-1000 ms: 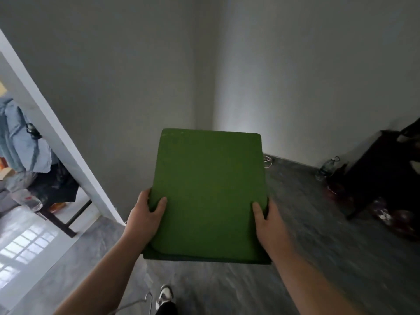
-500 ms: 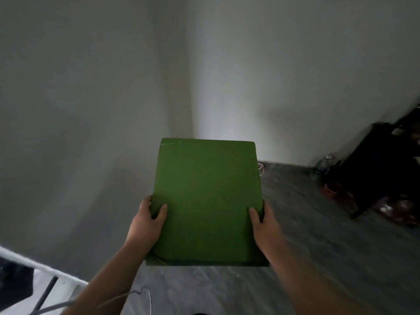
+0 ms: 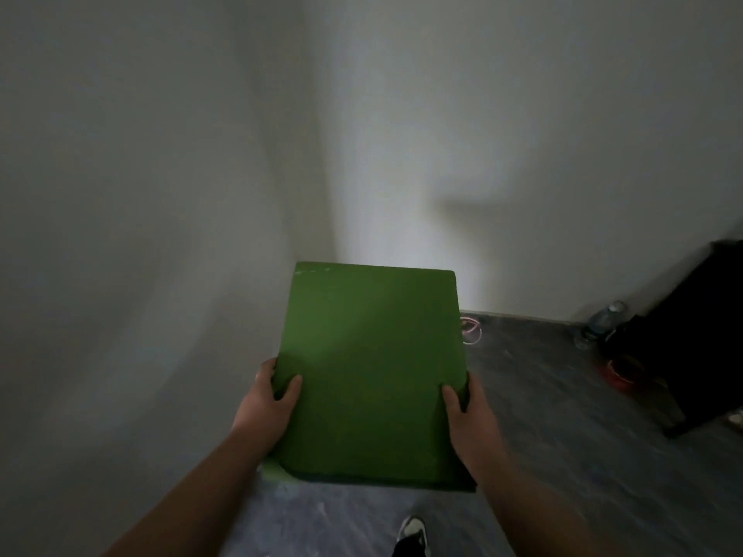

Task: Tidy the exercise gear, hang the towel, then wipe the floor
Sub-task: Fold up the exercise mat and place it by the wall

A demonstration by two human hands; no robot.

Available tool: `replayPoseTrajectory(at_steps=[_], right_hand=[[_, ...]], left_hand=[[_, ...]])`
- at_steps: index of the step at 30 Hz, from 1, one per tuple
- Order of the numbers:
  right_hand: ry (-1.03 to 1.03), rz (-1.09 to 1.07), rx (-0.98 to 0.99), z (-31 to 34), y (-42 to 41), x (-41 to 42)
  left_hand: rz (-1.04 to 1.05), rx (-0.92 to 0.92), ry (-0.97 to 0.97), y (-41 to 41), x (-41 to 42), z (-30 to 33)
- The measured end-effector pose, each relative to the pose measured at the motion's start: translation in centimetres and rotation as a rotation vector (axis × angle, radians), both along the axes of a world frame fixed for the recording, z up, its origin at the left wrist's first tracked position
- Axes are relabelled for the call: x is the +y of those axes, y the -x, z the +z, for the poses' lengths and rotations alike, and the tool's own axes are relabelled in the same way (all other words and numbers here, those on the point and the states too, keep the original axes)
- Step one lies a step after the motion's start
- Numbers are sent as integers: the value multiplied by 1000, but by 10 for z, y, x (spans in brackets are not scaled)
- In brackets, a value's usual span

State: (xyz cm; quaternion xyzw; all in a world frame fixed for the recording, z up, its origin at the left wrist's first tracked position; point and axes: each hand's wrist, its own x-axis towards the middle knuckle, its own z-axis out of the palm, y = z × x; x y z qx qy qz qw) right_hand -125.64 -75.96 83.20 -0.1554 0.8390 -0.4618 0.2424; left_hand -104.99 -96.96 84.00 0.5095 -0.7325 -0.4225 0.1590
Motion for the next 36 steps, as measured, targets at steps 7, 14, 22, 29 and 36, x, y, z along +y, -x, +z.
replayPoseTrajectory(at_steps=[7,14,22,29,36], right_hand=[[-55,62,17,-23,95,-111],[-187,57,25,-69,157,-221],[-210,-3,-43,-138,213,-366],[-279,-20,-91,-291,281,-461],[-299,-27,-79,-569,350,-516]], left_hand=[[48,-55,23,87,-101,-12],[17,-120,-50,145,-215,-54],[-118,-150,-73,223,-375,-135],[-166,-240,-84,302,-475,-293],[-169,-252,-43,378,-533,-572]])
